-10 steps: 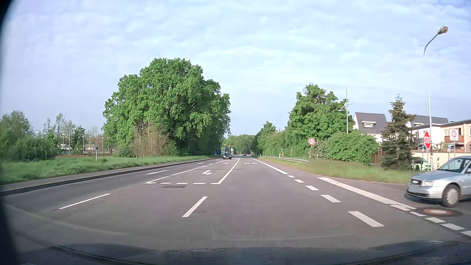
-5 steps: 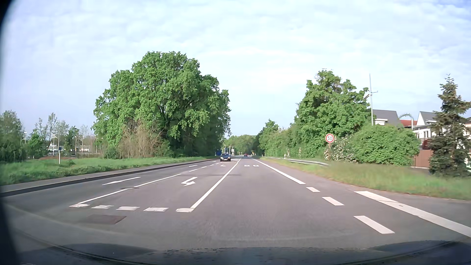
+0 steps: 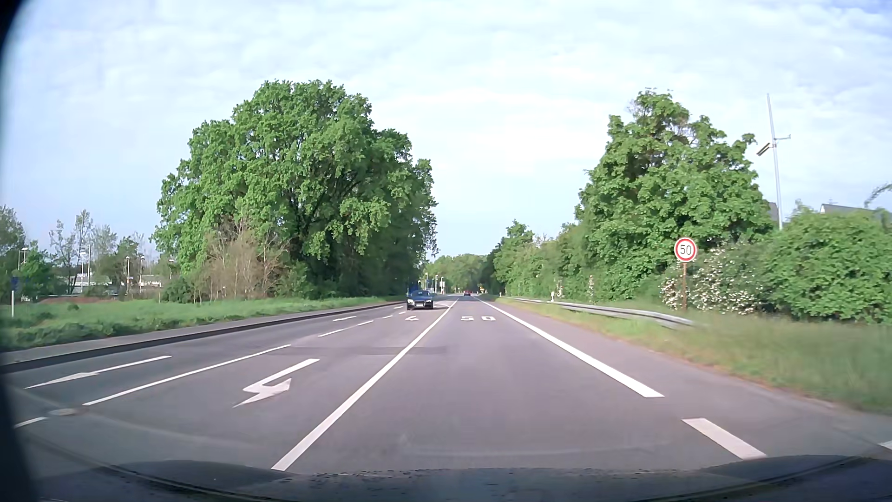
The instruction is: Follow the waypoints while adhering to traffic rules and regulations
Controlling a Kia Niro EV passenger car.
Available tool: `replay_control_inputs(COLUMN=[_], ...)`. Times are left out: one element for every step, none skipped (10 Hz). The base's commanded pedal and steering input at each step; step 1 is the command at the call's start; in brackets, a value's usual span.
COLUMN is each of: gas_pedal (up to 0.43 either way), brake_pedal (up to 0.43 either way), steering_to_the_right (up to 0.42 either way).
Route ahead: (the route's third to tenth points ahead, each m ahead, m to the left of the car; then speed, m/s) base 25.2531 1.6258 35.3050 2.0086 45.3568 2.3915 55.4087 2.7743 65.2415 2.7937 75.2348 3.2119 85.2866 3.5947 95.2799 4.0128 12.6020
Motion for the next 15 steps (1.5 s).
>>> replay_control_inputs(gas_pedal=[0.118,0.118,0.118,0.118,0.118,0.118,0.118,0.118,0.118,0.118,0.118,0.118,0.118,0.118,0.118], brake_pedal=[0.0,0.0,0.0,0.0,0.0,0.0,0.0,0.0,0.0,0.0,0.0,0.0,0.0,0.0,0.0], steering_to_the_right=[-0.005,-0.005,-0.006,-0.006,-0.006,-0.006,-0.006,-0.006,-0.006,-0.006,-0.006,-0.006,-0.005,-0.005,-0.005])
